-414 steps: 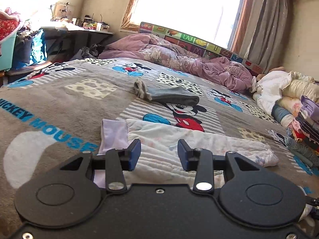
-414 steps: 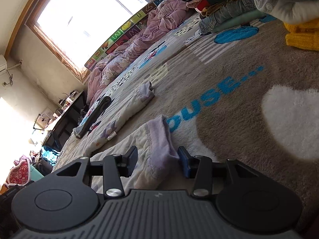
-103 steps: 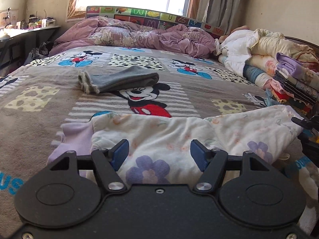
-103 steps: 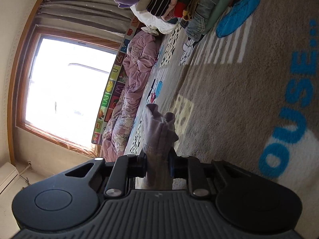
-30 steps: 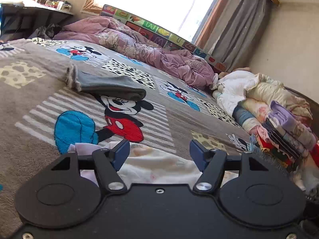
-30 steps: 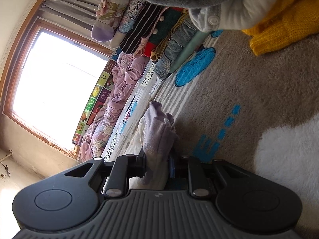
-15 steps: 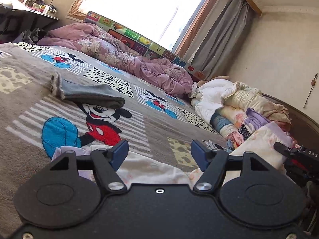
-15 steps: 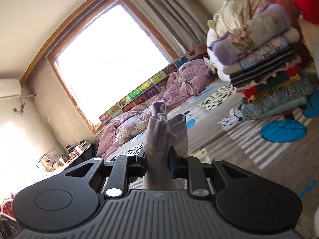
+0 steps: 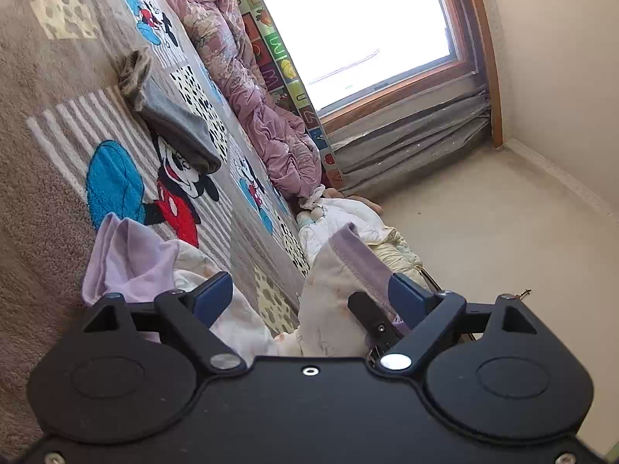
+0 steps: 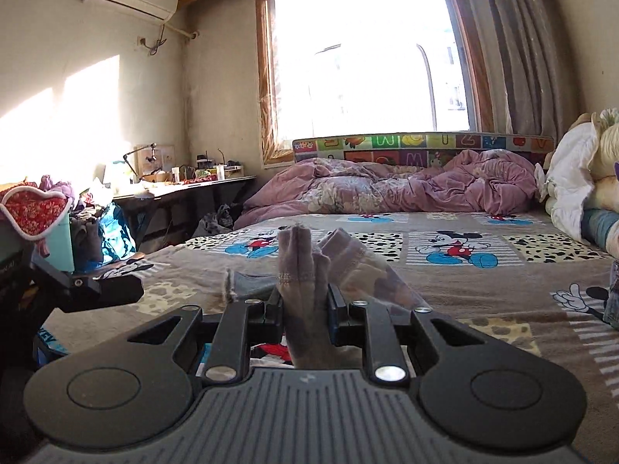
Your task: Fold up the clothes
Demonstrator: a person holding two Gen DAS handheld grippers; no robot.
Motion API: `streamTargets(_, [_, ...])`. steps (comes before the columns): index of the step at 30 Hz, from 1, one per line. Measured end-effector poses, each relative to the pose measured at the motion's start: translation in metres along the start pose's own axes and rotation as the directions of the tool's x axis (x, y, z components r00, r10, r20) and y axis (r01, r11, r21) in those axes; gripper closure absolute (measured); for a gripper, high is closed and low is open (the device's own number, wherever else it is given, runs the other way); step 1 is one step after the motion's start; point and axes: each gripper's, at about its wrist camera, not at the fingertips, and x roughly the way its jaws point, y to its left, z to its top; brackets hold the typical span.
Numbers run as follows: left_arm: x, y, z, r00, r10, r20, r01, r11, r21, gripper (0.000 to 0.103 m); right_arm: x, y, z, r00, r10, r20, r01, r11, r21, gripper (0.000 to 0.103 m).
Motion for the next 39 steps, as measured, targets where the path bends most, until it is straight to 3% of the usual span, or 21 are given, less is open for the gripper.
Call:
streamTargets(10, [-0.02,0.017,0.025,0.998,0.008,0.07,-0.003,0.998,-0.059,0.014,0.038,0.102,-0.027,0.992,0.017,-0.122,-0.055,0.946,-0.32,0.08])
streamTargets(18, [-0.024,0.018,0.036,0.996,-0.013,0.09,0.016,0.999,-0.031,0.015,0.041,0.141,-0.048,0.986,0.03,-0.162,-0.097,0.898,-0.428,0.08])
streamTargets(21, [-0.022,0.017,0.036,0.996,-0.015,0.087,0.017,1.0,-0.022,0.015,0.045,0.148,-0.049,0.983,0.041,-0.181,-0.119,0.887,-0.447,0.076])
streamTargets(23, [-0.021,0.017,0.036,0.996,-0.016,0.083,0.018,1.0,-0.022,0.015,0.041,0.153,-0.049,0.983,0.063,-0.175,-0.138,0.875,-0.465,0.058])
streamTargets(24, [-0.02,0.017,0.035,0.997,-0.014,0.081,0.015,1.0,-0.019,0.014,0.038,0.156,-0.048,0.982,0.082,-0.171,-0.154,0.869,-0.471,0.056])
streamTargets(31, [-0.018,0.014,0.032,0.998,0.017,0.069,-0.018,1.0,0.023,0.015,-0.014,0.145,-0.03,0.984,0.141,-0.111,-0.178,0.849,-0.497,0.053])
streamTargets(33, [-0.017,0.01,0.031,0.995,0.084,0.051,-0.089,0.992,0.086,0.015,-0.031,0.138,-0.024,0.985,0.148,-0.092,-0.174,0.846,-0.504,0.053])
streamTargets(35, [-0.016,0.008,0.028,0.989,0.147,0.035,-0.15,0.979,0.138,0.016,-0.037,0.125,-0.023,0.991,0.098,-0.095,-0.134,0.823,-0.552,0.055])
streamTargets(36, [-0.015,0.009,0.027,0.985,0.171,0.026,-0.173,0.973,0.155,0.021,-0.038,0.119,-0.022,0.993,0.07,-0.099,-0.114,0.809,-0.577,0.056])
streamTargets(39, [-0.013,0.012,0.022,0.982,0.19,0.014,-0.19,0.968,0.162,0.024,-0.032,0.102,-0.028,0.987,-0.02,-0.162,-0.091,0.755,-0.649,0.058])
